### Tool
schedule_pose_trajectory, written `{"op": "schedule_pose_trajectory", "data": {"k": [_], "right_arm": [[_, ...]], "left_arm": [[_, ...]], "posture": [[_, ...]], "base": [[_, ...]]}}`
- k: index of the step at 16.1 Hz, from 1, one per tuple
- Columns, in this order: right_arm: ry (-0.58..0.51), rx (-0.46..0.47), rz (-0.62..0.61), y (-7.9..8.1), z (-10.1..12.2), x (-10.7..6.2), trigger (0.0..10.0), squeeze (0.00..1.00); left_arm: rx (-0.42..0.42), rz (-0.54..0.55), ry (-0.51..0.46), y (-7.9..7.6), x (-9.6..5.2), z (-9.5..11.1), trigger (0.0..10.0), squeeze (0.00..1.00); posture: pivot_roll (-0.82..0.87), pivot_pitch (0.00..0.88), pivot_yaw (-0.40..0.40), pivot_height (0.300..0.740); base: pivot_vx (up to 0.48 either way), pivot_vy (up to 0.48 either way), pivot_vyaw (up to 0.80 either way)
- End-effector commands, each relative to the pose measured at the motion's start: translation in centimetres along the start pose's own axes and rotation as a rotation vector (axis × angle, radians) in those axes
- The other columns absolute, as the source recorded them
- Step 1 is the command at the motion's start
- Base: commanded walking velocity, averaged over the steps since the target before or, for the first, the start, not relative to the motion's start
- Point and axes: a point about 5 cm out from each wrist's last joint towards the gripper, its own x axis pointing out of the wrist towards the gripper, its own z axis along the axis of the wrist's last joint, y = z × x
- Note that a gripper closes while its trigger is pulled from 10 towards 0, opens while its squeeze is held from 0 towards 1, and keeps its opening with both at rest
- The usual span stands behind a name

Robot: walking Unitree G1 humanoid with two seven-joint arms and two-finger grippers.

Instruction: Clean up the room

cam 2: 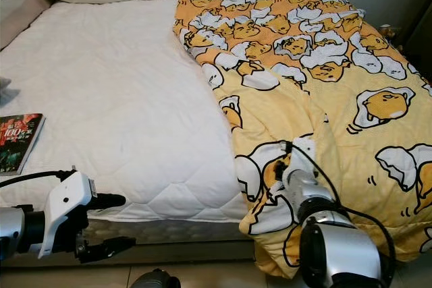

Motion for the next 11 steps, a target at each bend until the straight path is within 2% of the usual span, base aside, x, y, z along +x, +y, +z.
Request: {"op": "schedule_pose_trajectory", "data": {"k": [1,2,3,6,7,8,10,11], "right_arm": [[0.017,-0.043,-0.011,0.1,-0.2,0.0,10.0,1.00],[0.030,-0.072,-0.019,0.1,-0.5,0.0,10.0,0.90],[0.055,-0.136,-0.036,0.0,-0.9,0.0,10.0,0.00],[0.065,-0.162,-0.071,-0.5,-1.2,0.0,9.8,0.00],[0.067,-0.162,-0.084,-0.8,-1.2,0.0,5.1,0.00],[0.075,-0.153,-0.113,-1.4,-1.4,0.0,3.6,0.00],[0.085,-0.141,-0.133,-1.9,-1.7,-0.1,1.5,0.00],[0.086,-0.138,-0.136,-2.0,-1.8,-0.1,1.4,0.00]], "left_arm": [[0.024,0.017,0.004,0.1,-0.4,0.3,10.0,0.00],[0.025,0.019,0.005,0.1,-0.4,0.4,10.0,0.00],[0.030,0.026,0.008,0.1,-0.5,0.4,10.0,0.00],[0.035,0.032,0.017,0.0,-0.6,0.3,10.0,0.00],[0.035,0.034,0.018,0.0,-0.6,0.3,10.0,0.00],[0.037,0.037,0.016,0.1,-0.6,0.3,10.0,0.00],[0.043,0.041,0.012,0.4,-0.5,0.5,10.0,0.00],[0.044,0.041,0.011,0.4,-0.5,0.5,10.0,0.00]], "posture": [[0.30,0.000,0.060,0.740],[0.31,0.000,0.055,0.740],[0.32,0.000,0.049,0.740],[0.32,0.000,0.045,0.740],[0.32,0.000,0.042,0.740],[0.32,0.000,0.040,0.740],[0.32,0.000,0.041,0.740],[0.32,0.000,0.041,0.740]], "base": [[0.000,0.000,0.00],[0.000,0.000,0.00],[0.000,0.000,0.00],[0.000,0.000,0.00],[0.000,0.000,0.00],[0.000,0.000,0.00],[0.000,0.000,0.00],[0.000,0.000,0.00]]}}
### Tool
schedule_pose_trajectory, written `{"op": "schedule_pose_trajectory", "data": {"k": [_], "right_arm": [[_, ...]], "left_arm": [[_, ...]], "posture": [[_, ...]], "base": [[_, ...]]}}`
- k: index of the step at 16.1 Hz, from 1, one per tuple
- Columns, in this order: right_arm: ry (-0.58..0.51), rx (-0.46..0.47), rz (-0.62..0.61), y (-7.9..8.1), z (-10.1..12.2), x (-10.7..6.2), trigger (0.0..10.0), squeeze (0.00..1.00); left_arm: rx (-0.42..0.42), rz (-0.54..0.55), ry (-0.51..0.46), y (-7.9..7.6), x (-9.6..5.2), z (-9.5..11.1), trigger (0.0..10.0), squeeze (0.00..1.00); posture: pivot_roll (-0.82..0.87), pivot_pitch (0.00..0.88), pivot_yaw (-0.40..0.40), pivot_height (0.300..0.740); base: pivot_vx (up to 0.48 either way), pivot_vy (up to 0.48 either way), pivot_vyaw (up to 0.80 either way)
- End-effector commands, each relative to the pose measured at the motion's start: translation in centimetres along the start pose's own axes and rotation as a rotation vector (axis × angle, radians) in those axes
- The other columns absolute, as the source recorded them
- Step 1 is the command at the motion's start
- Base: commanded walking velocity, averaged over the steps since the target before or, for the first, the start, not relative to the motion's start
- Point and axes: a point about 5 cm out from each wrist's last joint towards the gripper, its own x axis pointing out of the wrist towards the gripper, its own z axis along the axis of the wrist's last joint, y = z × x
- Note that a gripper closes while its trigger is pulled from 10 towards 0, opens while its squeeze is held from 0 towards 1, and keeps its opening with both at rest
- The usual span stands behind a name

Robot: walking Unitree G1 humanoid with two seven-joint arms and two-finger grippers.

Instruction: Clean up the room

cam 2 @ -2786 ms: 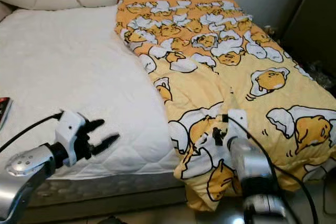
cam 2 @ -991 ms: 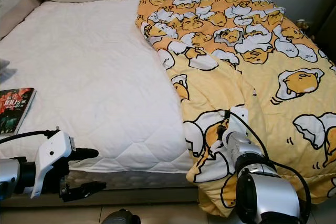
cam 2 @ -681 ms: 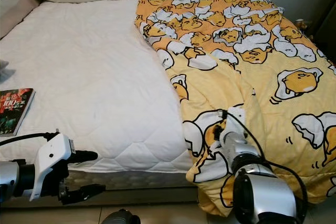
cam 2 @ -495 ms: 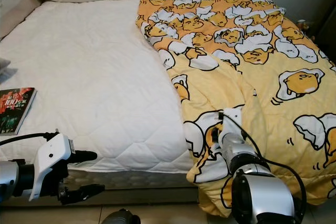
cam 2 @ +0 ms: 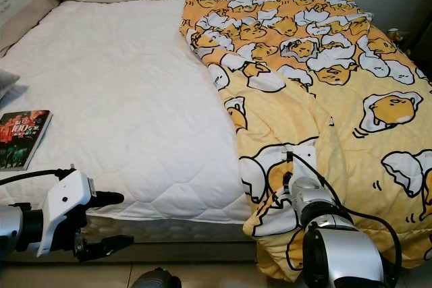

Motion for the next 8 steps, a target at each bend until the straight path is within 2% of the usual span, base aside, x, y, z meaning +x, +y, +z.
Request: {"op": "schedule_pose_trajectory", "data": {"k": [1,2,3,4,6,7,8], "right_arm": [[0.031,0.038,-0.021,-0.4,-0.8,0.1,0.8,0.00],[0.034,0.086,-0.025,-0.5,-0.9,0.1,0.9,0.00],[0.037,0.127,-0.023,-0.5,-1.1,0.1,0.2,0.00],[0.042,0.158,-0.012,-0.5,-1.2,0.1,0.0,0.00],[0.058,0.209,0.014,-0.2,-1.6,0.1,0.0,0.00],[0.066,0.289,0.043,0.1,-1.8,0.1,0.0,0.00],[0.066,0.309,0.051,0.1,-1.8,0.1,0.0,0.00]], "left_arm": [[0.023,0.018,0.002,0.3,-0.2,0.3,10.0,0.00],[0.026,0.020,-0.001,0.3,-0.1,0.3,10.0,0.00],[0.028,0.022,-0.003,0.4,-0.1,0.3,10.0,0.00],[0.028,0.022,-0.004,0.4,0.0,0.3,10.0,0.00],[0.029,0.019,-0.004,0.4,0.1,0.3,10.0,0.00],[0.033,0.014,-0.003,0.4,0.1,0.3,10.0,0.00],[0.034,0.013,-0.004,0.4,0.1,0.3,10.0,0.00]], "posture": [[0.32,0.000,0.040,0.740],[0.31,0.000,0.038,0.740],[0.31,0.000,0.039,0.740],[0.31,0.000,0.040,0.740],[0.31,0.000,0.043,0.740],[0.31,0.000,0.046,0.740],[0.31,0.000,0.047,0.740]], "base": [[0.000,0.000,0.00],[0.000,0.000,0.00],[0.000,0.000,0.00],[0.000,0.000,0.00],[0.000,0.000,0.00],[0.000,0.000,0.00],[0.000,0.000,0.00]]}}
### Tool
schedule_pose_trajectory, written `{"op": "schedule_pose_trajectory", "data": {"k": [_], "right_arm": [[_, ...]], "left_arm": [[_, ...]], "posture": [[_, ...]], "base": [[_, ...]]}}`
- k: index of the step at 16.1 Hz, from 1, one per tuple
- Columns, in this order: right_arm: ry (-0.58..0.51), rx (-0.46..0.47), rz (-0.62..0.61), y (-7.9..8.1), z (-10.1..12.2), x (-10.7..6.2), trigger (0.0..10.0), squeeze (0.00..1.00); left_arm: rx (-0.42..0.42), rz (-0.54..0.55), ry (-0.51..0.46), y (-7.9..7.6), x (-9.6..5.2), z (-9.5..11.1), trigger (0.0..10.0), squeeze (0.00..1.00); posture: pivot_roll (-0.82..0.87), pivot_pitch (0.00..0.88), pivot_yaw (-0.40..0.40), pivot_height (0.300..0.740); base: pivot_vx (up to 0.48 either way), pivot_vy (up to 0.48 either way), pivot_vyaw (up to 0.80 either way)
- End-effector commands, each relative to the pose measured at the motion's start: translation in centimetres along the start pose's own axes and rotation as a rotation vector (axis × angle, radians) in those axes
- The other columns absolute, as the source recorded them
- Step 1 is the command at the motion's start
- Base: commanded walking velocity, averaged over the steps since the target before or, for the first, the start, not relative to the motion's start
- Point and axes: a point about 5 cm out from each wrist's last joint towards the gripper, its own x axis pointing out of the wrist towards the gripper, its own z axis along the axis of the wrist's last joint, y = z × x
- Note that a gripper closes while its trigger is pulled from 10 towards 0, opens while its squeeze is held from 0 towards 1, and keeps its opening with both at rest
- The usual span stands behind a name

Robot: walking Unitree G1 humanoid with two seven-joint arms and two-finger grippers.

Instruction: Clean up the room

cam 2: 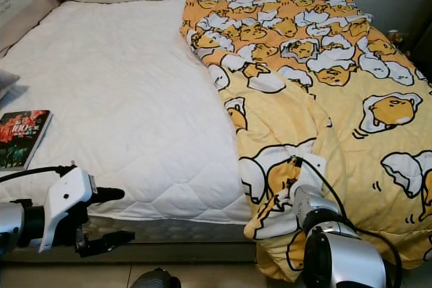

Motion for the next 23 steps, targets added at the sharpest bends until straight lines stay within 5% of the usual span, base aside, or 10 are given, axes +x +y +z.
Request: {"op": "schedule_pose_trajectory", "data": {"k": [1,17,20,21,23], "right_arm": [[0.001,0.032,0.022,0.2,-0.2,0.0,0.0,0.00],[-0.096,0.117,0.154,-0.7,1.1,0.0,0.0,0.00],[-0.135,0.105,0.338,-0.2,0.9,-0.3,0.0,0.00],[-0.171,0.021,0.651,1.5,0.6,-1.2,0.0,0.00],[-0.143,-0.117,1.020,3.4,-0.8,-3.2,0.0,0.00]], "left_arm": [[0.010,0.006,0.007,0.2,0.0,0.0,10.0,0.00],[0.003,0.037,-0.022,0.7,0.7,0.1,10.0,0.00],[-0.004,0.043,-0.033,0.6,0.9,0.1,10.0,0.00],[-0.013,0.043,-0.039,0.5,1.0,0.0,10.0,0.00],[-0.018,0.040,-0.044,0.3,1.1,-0.2,10.0,0.00]], "posture": [[0.31,0.000,0.048,0.740],[0.27,0.000,0.022,0.740],[0.26,0.000,0.014,0.740],[0.25,0.000,0.011,0.740],[0.24,0.000,0.009,0.740]], "base": [[0.000,0.000,0.00],[0.000,0.000,0.00],[0.000,0.000,0.00],[0.000,0.000,0.00],[0.000,0.000,0.00]]}}
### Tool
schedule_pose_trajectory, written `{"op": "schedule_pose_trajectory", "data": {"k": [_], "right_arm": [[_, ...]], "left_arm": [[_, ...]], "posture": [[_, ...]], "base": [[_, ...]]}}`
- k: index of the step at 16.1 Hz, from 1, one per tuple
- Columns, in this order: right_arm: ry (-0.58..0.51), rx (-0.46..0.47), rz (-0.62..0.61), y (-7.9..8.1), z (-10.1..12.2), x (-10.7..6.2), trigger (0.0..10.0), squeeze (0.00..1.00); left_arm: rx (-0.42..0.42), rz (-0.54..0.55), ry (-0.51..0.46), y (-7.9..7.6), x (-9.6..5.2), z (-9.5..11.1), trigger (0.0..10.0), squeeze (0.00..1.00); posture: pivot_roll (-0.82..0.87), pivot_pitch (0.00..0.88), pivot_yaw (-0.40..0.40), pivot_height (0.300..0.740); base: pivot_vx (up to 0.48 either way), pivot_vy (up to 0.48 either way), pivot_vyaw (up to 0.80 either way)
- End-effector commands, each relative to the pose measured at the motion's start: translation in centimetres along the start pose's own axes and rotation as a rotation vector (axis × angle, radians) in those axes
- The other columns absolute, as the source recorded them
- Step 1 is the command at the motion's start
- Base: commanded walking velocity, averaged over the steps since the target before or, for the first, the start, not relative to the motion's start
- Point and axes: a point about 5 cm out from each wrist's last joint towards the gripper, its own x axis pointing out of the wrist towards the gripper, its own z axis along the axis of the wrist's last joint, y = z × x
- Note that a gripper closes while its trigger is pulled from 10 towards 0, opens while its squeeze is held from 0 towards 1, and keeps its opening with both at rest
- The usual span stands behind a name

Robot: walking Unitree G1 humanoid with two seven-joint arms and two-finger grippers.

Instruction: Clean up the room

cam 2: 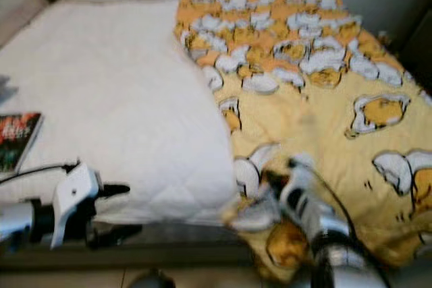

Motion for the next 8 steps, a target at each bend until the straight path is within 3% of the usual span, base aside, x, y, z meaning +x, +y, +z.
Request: {"op": "schedule_pose_trajectory", "data": {"k": [1,3,4,5,6,8], "right_arm": [[0.069,-0.090,0.326,3.6,-0.3,0.0,0.0,0.00],[0.197,-0.169,0.570,6.4,-1.9,-1.2,0.0,0.00],[0.320,-0.236,0.759,8.3,-3.1,-2.5,0.0,0.00],[0.320,-0.236,0.759,8.3,-3.1,-2.5,0.0,0.00],[0.395,-0.227,0.884,9.5,-3.4,-3.6,0.0,0.00],[0.473,-0.213,0.959,10.3,-3.6,-4.9,0.0,0.00]], "left_arm": [[0.004,0.003,-0.002,-0.1,0.1,0.0,10.0,0.00],[0.001,-0.004,-0.007,-0.3,0.4,-0.1,10.0,0.00],[-0.001,-0.015,-0.011,-0.7,0.6,-0.1,10.0,0.00],[-0.001,-0.015,-0.011,-0.7,0.6,-0.1,10.0,0.00],[-0.003,-0.025,-0.011,-1.0,0.7,-0.1,10.0,0.00],[-0.006,-0.035,-0.012,-1.2,0.8,-0.2,10.0,0.00]], "posture": [[0.23,0.000,0.012,0.740],[0.23,0.000,0.013,0.740],[0.22,0.000,0.018,0.740],[0.22,0.000,0.018,0.740],[0.22,0.000,0.021,0.740],[0.21,0.000,0.023,0.740]], "base": [[0.000,0.000,0.00],[0.000,0.000,0.00],[0.000,0.000,0.00],[0.000,0.000,0.00],[0.000,0.000,0.00],[0.000,0.000,0.00]]}}
